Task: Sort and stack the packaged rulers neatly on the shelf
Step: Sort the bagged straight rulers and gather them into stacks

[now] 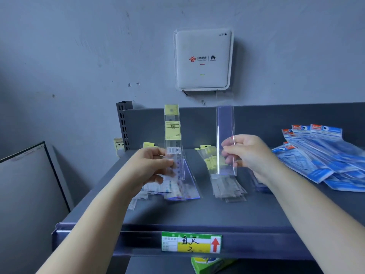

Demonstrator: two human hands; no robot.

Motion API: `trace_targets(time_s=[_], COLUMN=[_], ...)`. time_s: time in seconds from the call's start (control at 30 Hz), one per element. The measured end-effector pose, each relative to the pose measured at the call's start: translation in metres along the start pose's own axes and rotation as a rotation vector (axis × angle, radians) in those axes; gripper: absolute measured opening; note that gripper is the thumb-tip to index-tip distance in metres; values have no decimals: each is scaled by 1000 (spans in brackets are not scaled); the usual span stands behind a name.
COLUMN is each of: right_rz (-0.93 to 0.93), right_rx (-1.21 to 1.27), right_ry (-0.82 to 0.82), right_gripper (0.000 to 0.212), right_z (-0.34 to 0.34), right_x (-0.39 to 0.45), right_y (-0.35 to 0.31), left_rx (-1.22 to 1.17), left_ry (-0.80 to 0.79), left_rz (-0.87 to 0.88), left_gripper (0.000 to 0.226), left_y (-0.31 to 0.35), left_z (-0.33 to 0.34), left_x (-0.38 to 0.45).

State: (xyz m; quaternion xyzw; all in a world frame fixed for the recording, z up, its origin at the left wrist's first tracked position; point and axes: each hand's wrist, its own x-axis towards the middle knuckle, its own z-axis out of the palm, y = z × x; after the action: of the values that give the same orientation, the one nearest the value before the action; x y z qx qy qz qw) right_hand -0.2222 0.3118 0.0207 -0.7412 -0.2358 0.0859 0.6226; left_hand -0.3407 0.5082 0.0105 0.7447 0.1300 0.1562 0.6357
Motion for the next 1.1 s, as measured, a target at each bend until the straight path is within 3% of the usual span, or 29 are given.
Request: trace_targets(time_s=[0.5,0.67,0.83,0.97,1.1], right_rz=[-57,-44,-113,-90,-47], right_rx=[-19,-33,-213,-667,-797], right_ry=[56,62,131,203,192], right_gripper=[13,18,9,21,29], right_z=[-66,-66,-68,-69,-68], right_x=[-6,-4,2,8,10], right_y=[24,35,45,55,59], left_rx=[224,580,932,942,892], left_ry=[-106,-135,-73,-62,6], left_rz=[2,-49,-15,9,50], left_gripper=[11,21,34,35,35], left_y=[13,6,1,-3,-3], left_z=[83,100,103,107,93], left_x=[20,29,39,39,33])
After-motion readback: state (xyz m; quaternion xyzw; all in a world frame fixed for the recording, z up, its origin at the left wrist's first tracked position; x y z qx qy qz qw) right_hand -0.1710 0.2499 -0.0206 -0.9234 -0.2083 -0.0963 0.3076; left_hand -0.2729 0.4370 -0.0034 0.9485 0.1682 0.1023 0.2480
